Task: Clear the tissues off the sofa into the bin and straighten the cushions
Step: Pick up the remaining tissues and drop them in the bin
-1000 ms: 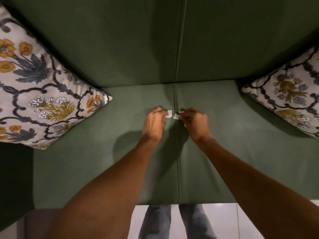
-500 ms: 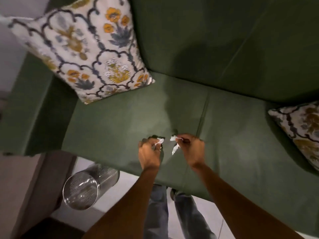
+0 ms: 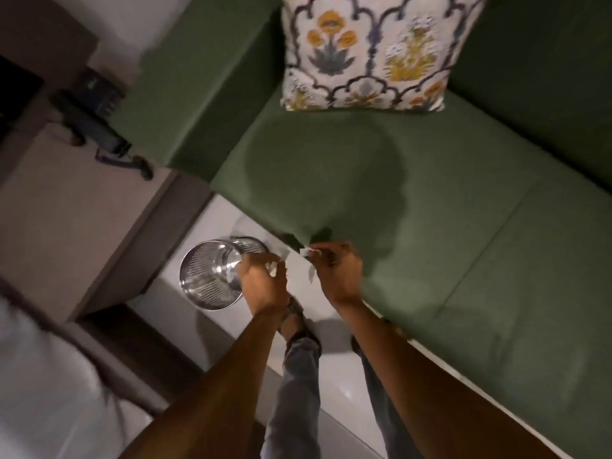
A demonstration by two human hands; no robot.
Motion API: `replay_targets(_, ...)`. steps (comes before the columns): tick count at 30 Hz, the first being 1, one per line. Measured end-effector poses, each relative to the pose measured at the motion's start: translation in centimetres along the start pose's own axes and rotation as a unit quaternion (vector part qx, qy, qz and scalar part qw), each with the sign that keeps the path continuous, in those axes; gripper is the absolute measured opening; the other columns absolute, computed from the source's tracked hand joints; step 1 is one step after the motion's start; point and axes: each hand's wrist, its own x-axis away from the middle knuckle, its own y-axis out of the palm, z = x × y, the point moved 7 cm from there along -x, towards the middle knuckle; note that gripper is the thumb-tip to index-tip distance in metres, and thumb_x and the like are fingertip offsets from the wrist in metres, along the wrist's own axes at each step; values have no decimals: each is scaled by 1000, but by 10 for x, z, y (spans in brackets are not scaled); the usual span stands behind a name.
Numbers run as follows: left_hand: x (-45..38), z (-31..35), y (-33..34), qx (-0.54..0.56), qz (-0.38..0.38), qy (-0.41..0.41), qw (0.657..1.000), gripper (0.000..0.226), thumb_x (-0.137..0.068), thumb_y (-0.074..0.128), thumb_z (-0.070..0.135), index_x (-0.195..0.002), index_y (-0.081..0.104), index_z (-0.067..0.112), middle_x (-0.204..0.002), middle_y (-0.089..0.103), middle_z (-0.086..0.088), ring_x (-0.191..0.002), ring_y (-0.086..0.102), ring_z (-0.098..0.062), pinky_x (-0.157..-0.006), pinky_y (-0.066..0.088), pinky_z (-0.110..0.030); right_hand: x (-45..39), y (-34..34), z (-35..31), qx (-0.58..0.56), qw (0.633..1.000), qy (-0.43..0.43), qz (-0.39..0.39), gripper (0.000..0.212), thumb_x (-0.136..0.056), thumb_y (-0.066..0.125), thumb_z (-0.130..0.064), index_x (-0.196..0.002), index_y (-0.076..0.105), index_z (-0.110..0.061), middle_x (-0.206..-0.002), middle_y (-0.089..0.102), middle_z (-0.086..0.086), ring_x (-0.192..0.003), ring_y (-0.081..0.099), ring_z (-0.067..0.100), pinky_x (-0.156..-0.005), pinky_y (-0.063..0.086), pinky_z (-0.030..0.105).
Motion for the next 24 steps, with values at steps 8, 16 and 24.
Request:
replay_targets(8, -61, -114, -57, -39, 16, -29, 999, 10, -95, 71, 10, -103, 74, 8, -119, 67, -16, -100, 69, -40, -78, 50, -36, 21, 144, -30, -62, 993, 43, -90, 9, -93, 78, -15, -95, 84, -20, -89, 84, 4, -82, 79, 23, -83, 61, 29)
replay_targets(16, -92, -184, -65, -61, 11, -56, 996, 23, -98, 63, 14, -118, 72, 20, -133, 66, -8, -108, 70, -41, -82, 55, -43, 39, 242, -30, -42, 987, 40, -150, 17, -94, 77, -3, -110, 83, -5, -101, 85, 16, -97, 82, 32, -98, 61, 42)
replay_targets(24, -96, -211, -53, -100, -81, -54, 990, 54, -100, 55, 12, -153, 51, 20, -161, 46, -7, -137, 52, -44, -105, 51, -63, 71, 270, -16, 6, 986, -1, -167, 51, -90, 59, 20, -137, 68, 5, -137, 74, 21, -128, 71, 35, -109, 52, 20)
